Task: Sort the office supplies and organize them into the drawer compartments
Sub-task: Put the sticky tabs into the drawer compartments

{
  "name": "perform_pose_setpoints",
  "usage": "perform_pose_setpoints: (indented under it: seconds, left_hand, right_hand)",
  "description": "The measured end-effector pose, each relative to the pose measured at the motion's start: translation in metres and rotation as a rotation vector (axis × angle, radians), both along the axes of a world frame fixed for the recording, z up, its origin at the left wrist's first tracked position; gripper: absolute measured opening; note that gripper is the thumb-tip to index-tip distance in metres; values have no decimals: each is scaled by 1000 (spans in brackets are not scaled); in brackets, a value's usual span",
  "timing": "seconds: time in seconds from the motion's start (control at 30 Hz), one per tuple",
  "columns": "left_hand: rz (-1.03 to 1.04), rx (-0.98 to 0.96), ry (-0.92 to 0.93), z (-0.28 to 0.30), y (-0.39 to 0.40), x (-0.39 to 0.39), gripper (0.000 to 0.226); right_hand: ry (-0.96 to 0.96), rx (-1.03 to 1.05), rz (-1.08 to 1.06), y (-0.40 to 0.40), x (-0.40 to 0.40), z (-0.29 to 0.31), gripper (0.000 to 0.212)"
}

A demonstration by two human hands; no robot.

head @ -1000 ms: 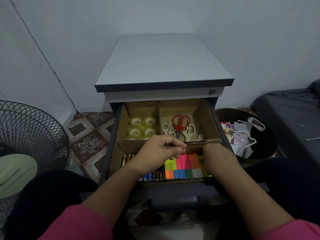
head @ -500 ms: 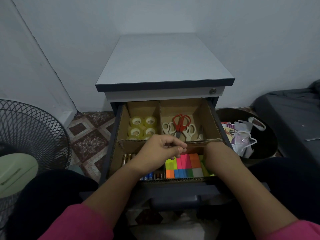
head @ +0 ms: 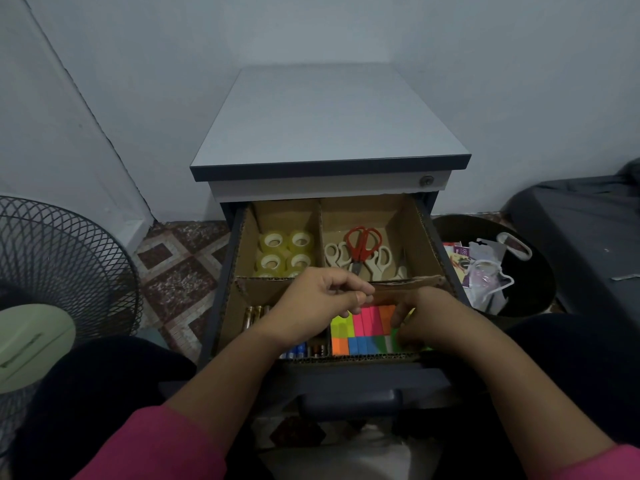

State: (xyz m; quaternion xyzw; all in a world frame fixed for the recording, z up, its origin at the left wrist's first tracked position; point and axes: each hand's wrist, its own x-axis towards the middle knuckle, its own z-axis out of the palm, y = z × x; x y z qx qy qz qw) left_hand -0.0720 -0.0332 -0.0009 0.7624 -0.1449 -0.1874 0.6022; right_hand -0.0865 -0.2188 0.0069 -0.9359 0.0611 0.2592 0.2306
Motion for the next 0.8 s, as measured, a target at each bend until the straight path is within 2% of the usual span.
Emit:
perform_pose_setpoints:
  seconds: [0.33, 0.8]
  left_hand:
    - [2, -12, 0, 1, 0, -1, 19]
    - [6, -4, -9, 1, 0, -1, 18]
  right_hand:
    - [-73, -100, 108, 3, -2, -6, 19]
    - [-92, -162, 152, 6, -1, -8, 16]
